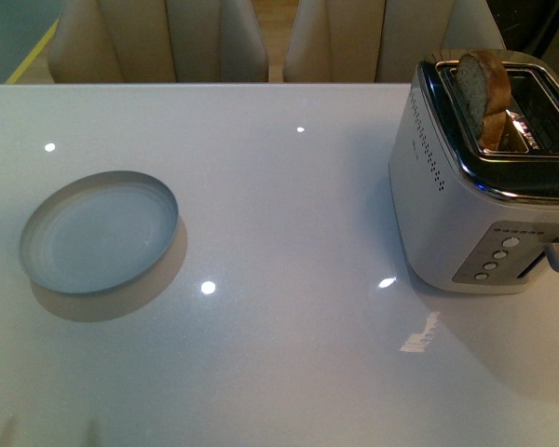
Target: Left arm holds plate, right arm toasts bread
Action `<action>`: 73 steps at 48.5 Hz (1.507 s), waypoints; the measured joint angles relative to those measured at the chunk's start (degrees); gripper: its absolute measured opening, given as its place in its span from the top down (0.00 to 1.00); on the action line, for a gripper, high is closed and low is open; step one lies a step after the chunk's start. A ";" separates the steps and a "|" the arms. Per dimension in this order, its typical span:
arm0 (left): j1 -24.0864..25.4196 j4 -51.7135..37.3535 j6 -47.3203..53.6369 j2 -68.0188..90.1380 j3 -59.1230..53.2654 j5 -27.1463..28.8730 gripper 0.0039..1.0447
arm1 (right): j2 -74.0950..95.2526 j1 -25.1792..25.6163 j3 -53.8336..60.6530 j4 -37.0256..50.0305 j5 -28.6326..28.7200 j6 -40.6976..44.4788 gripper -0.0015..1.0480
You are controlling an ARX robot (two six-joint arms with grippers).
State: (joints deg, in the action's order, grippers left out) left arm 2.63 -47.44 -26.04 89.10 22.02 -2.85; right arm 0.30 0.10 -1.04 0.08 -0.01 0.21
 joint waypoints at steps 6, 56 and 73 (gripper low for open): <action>-2.36 -17.73 16.09 -4.00 -7.08 2.49 0.44 | 0.02 0.00 0.00 0.00 0.09 0.00 0.09; -2.62 12.11 25.22 -52.68 -21.27 2.89 0.97 | -0.02 0.00 0.00 0.00 0.04 -0.02 0.09; -2.62 22.73 25.24 -64.19 -21.29 2.89 0.97 | -0.02 0.00 0.00 0.00 0.02 0.00 0.09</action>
State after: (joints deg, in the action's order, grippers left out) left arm 0.01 -24.71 -0.80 24.91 0.73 0.03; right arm 0.27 0.10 -1.04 0.08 0.01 0.21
